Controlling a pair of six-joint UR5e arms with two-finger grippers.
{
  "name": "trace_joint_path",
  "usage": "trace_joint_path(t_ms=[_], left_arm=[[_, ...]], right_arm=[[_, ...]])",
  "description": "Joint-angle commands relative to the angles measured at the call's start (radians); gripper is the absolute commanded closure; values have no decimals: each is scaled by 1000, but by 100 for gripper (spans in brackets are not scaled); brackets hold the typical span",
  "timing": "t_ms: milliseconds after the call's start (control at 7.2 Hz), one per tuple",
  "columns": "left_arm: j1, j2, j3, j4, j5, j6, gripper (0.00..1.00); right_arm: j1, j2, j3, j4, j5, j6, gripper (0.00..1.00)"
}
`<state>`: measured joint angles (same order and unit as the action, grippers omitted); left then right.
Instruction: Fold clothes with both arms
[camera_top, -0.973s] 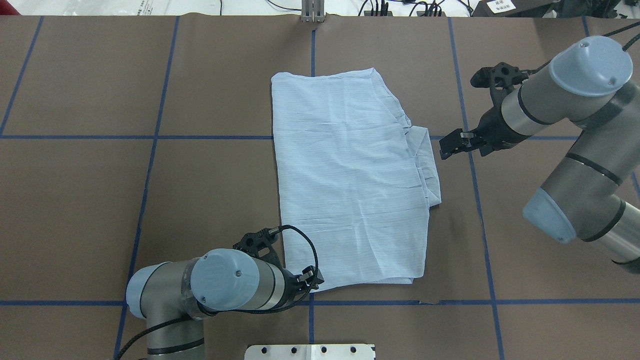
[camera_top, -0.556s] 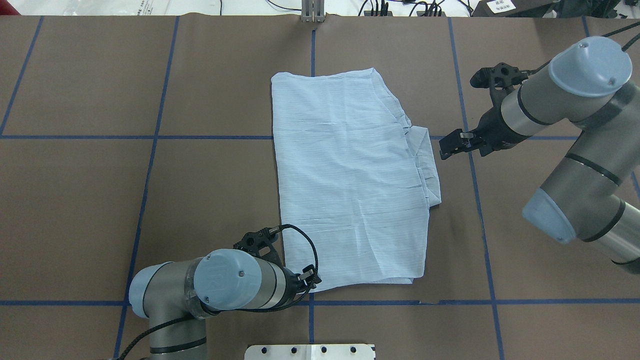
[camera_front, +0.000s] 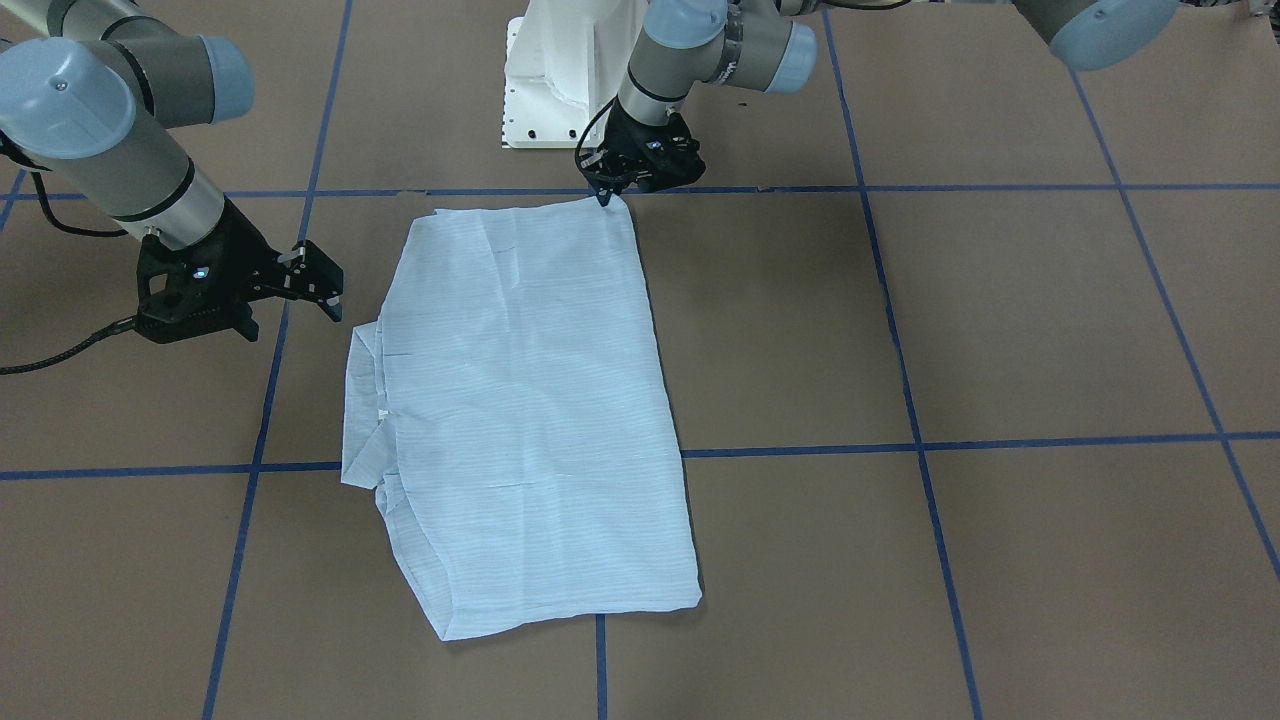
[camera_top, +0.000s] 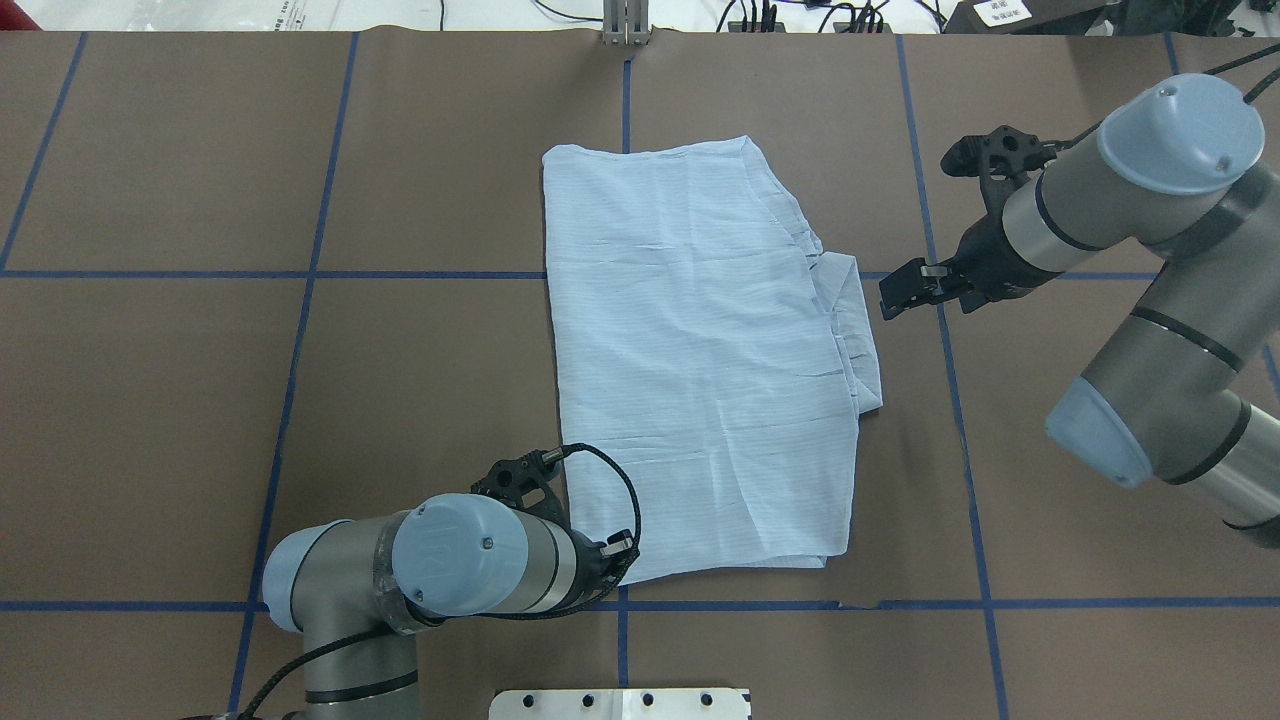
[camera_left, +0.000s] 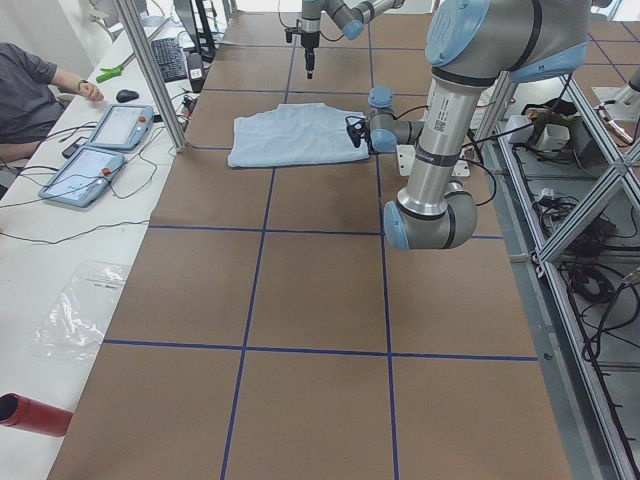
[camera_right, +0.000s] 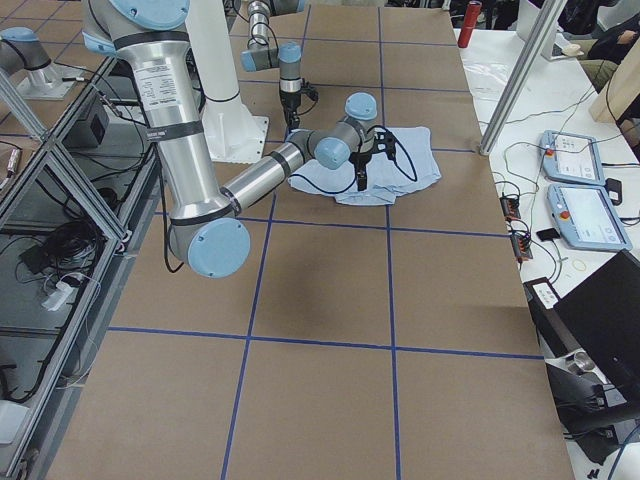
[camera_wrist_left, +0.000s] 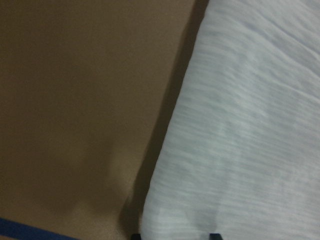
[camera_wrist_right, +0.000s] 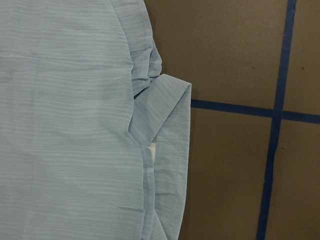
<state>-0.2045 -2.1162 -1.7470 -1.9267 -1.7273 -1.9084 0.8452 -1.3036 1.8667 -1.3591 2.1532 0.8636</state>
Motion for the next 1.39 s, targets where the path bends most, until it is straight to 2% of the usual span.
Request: trace_joint_path(t_ms=[0,278,417,556,695,1250], left_arm=[[-13,-1,-3,0,0,0,96],[-23,-1,-14,0,-3,0,100],[-23,-1,-14,0,-3,0,100],[-23,1,-14,0,-3,15,42],[-23,2,-13,0,-2,17,2],[-21,1,-5,0,-2,17,1]], right_arm=[[0,0,-1,0,-1,0,0],[-11,0,2,2,0,39,0],[-46,1,15,9,-9,140,0],[-55,4,19,9,-15,150,0],[-57,4,17,9,-16,150,0],[-57,7,17,9,-18,153,0]])
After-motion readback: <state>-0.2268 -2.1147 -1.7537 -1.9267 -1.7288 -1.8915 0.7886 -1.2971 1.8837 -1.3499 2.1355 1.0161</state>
